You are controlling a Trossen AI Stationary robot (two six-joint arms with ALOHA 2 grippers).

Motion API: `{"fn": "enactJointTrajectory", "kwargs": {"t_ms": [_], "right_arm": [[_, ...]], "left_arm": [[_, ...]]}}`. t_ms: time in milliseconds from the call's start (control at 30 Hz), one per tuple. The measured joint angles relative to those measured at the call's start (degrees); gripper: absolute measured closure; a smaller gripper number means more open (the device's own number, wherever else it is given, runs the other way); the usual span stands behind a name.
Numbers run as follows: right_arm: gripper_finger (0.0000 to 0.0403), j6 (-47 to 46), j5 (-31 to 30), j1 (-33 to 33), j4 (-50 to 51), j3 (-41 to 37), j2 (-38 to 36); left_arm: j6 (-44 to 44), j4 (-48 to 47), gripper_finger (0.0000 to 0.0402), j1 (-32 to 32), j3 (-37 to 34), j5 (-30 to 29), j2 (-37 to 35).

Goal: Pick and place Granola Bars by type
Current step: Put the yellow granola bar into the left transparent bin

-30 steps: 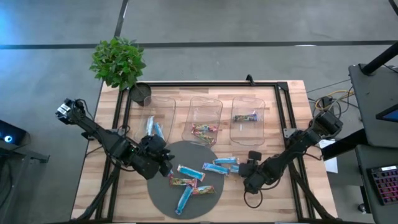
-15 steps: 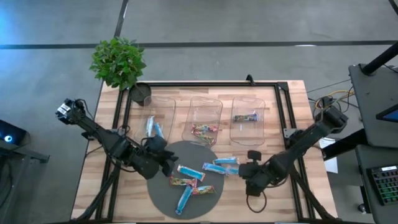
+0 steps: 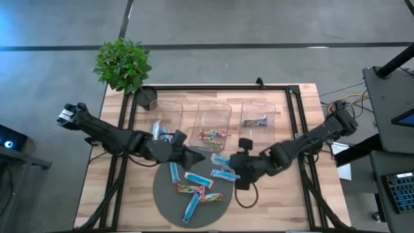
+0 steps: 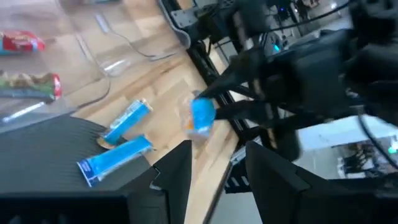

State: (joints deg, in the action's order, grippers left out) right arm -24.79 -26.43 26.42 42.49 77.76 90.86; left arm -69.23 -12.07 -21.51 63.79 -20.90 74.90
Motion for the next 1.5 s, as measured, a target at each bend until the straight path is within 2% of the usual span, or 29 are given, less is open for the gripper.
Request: {"fn": "enactJointTrajectory", "kwargs": {"t_ms": [200,467,700,1033,1500], "right_arm": [[0.0334,1.93,-0.12,-1.81,-1.06,3.26,1.68],[0.0333,1.62,-0.12,-2.04,-1.32,4.54,3.82],[0.0335,0.97,0.12,-2.04,-0.96,4.53,3.82],[0.0337,-0.33,-0.8,-2.13,-1.41,4.5,3.82],[0.033,-0.28,-3.2,-2.19,-1.36,4.35,3.83]], "left_arm": [[-5.33,1.99,0.0268,3.34,-2.22,1.98,1.33],[-4.81,5.6,0.0268,5.41,-2.21,4.19,3.15],[-4.35,5.46,0.0268,5.4,-2.21,4.5,5.75],[-4.11,12.86,0.0268,5.37,-2.21,8.09,8.64],[-2.37,13.68,0.0276,5.26,-2.22,9.68,8.98]]}}
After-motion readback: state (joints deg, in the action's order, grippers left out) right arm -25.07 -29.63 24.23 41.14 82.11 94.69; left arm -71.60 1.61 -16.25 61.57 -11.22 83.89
